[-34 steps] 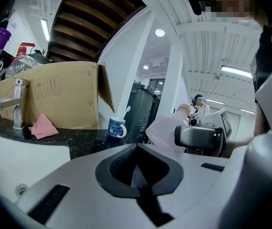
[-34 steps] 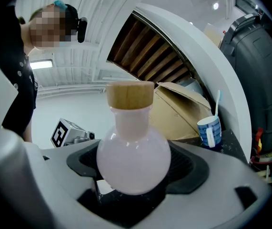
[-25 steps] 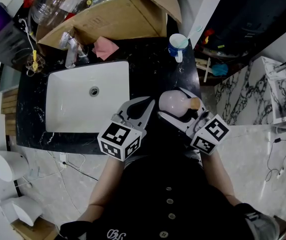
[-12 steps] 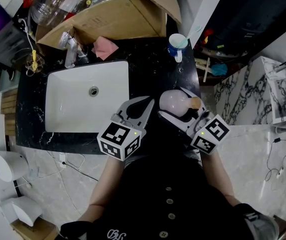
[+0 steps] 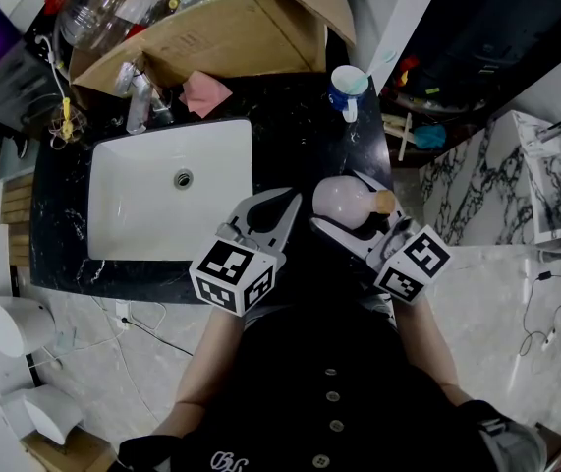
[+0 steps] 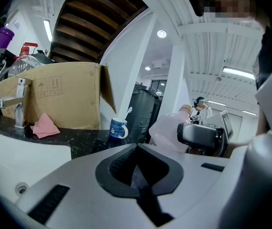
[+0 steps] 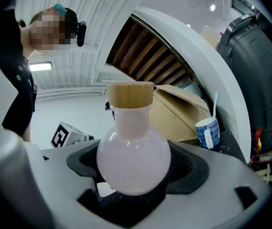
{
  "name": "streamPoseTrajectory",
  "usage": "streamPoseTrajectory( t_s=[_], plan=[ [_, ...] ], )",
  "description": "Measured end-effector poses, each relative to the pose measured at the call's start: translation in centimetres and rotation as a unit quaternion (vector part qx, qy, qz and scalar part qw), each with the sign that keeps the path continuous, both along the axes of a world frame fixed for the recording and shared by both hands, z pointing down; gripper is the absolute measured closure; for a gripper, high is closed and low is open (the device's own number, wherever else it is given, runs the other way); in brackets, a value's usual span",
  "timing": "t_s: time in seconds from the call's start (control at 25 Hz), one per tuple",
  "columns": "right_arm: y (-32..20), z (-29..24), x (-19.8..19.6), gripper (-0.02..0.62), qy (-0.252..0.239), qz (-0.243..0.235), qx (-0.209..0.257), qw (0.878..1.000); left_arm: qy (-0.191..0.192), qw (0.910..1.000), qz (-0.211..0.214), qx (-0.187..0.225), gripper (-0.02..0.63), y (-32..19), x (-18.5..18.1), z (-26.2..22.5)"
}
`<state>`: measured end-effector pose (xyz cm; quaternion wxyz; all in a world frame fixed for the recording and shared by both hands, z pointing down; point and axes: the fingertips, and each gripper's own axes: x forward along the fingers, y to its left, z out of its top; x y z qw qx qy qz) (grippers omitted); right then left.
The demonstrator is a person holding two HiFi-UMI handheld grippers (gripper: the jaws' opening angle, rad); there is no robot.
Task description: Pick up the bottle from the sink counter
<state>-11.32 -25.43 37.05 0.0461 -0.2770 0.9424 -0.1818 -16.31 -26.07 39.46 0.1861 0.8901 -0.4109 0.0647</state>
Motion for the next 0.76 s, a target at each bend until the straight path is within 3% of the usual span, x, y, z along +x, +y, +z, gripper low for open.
streamPoseTrajectory(
  t_s=[0.76],
  plan=[
    [-0.24, 0.65, -0.17, 0.193, 0.003, -0.001, -0.016, 1.000, 0.003, 1.0000, 0.005, -0.004, 0.589, -0.08, 0.24, 0.06]
  ],
)
